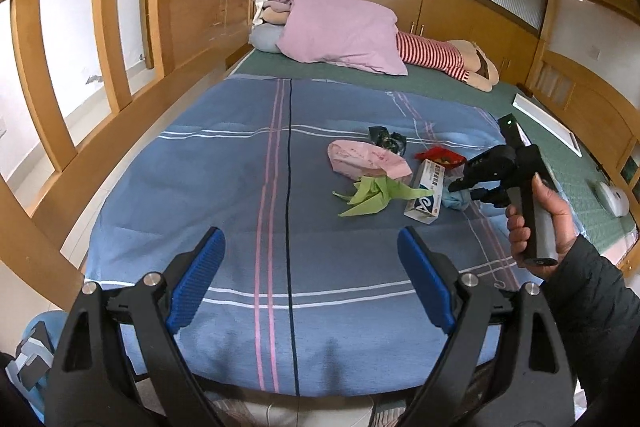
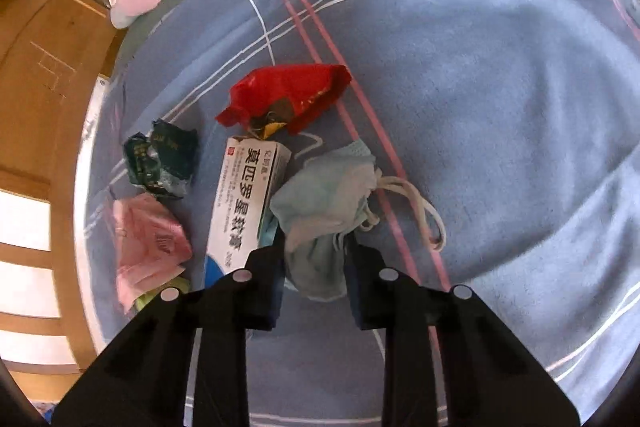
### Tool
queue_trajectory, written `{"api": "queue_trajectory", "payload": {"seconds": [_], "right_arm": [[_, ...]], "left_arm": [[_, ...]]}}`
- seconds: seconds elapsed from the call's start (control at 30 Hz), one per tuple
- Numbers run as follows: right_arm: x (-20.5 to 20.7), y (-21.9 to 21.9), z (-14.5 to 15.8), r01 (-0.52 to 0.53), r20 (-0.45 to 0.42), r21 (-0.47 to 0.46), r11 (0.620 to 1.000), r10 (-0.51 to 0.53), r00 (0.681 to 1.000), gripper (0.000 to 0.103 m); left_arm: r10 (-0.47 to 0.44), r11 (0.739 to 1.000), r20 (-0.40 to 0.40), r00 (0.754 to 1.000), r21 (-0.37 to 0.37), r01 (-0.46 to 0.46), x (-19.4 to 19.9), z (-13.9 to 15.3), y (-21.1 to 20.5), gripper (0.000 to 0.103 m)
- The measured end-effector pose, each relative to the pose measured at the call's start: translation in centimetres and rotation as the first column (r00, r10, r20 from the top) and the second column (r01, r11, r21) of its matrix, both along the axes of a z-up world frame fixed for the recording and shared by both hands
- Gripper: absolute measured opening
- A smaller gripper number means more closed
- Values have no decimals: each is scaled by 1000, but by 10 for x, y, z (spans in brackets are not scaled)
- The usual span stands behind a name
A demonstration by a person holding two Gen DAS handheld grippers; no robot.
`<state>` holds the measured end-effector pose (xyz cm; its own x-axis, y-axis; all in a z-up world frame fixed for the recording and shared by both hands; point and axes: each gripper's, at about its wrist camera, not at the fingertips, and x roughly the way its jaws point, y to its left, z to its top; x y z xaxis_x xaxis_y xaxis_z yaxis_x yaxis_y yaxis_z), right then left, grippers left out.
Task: Collect trash
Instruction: 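Grasp the blue face mask with the right tool while the left tool grasps the white medicine box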
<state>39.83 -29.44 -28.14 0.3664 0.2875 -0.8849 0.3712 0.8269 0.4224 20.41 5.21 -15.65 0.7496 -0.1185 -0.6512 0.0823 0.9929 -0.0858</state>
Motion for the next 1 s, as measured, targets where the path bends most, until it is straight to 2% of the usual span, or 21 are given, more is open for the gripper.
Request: {"api": "queue_trajectory", "payload": {"seconds": [0.1,0.27,0.47,0.57,0.6,0.67,0.73,0.83,0.93,1.0], "right_arm": [[-18,-8,15,13,41,13,1000,-14,999,26],[-68,-34,48,36,113,26,999,-39,993,26],[-130,-69,62,84,161,71,994,-94,983,26],[-149,-86,67,100,173,78,992,-112,978,26],[-156,-93,68,106,180,84,991,-120,976,26],[-163,-101,69,115,188,85,990,-129,974,26],[-168,-107,67,124,195,100,987,-141,971,26],[-175,-115,63,140,200,127,982,-164,966,26],[-182,-122,58,148,196,150,977,-177,965,27],[-186,-125,53,153,189,163,975,-183,965,27]], "left_arm": [[-40,999,2,999,25,40,-1,-1,-14,88],[-184,982,-20,983,30,184,1,-13,-57,88],[-367,928,-70,928,38,370,22,-54,-143,87],[-425,902,-100,899,35,431,43,-78,-175,79],[-432,899,-113,895,24,437,52,-84,-179,75],[-434,899,-138,890,-4,438,78,-95,-189,74],[-408,909,-154,900,22,416,102,-104,-194,74],[-372,924,-195,907,18,383,138,-119,-195,74],[-325,933,-179,929,98,346,162,-125,-202,76],[-332,928,-198,922,107,357,171,-127,-206,76]]}}
